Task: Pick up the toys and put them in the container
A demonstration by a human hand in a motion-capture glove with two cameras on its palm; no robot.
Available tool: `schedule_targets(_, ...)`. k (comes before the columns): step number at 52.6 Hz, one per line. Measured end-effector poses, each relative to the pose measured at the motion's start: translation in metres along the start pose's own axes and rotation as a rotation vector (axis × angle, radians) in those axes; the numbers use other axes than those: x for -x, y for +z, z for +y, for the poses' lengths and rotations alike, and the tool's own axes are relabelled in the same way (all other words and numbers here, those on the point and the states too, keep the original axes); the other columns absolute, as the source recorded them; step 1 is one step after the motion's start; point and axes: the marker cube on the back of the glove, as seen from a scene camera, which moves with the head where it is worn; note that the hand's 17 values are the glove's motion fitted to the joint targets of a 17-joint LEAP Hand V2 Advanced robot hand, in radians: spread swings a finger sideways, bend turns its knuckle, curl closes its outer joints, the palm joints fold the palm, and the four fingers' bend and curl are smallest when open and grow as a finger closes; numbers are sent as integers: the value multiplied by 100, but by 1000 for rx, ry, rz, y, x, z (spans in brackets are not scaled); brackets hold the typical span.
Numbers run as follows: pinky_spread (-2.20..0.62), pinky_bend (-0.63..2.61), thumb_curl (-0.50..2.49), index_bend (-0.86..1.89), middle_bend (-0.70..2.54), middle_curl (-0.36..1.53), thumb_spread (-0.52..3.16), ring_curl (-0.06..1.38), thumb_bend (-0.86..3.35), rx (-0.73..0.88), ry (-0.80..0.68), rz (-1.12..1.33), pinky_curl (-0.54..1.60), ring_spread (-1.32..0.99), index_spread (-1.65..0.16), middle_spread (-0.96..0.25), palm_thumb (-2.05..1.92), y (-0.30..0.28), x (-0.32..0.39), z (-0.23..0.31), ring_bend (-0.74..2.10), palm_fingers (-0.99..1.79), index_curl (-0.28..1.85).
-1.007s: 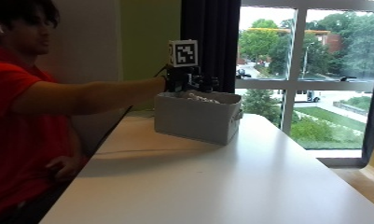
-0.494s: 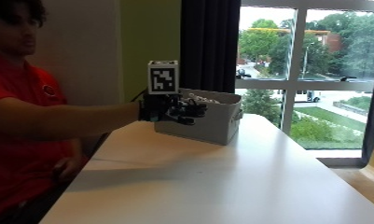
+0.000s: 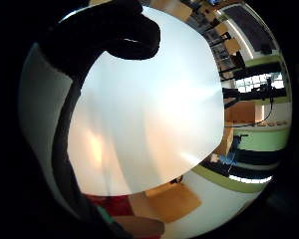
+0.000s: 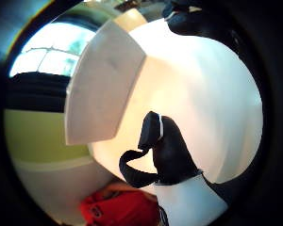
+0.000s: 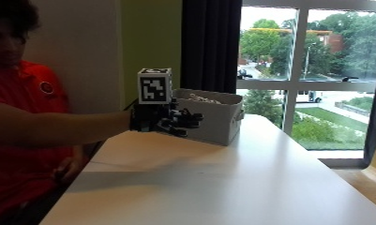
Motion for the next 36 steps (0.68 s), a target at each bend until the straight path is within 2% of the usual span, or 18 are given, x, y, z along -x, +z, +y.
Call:
schedule_targets(23, 4, 84, 35, 32, 13, 22, 133, 25, -1, 6, -37, -18, 32, -3, -46, -9, 9, 25, 43, -8, 18, -7, 50)
schedule_targets(36, 4, 83, 35, 33, 13, 22, 134, 25, 0, -22, -16, -6, 33, -4, -46, -9, 10, 17, 31, -8, 18, -7, 49)
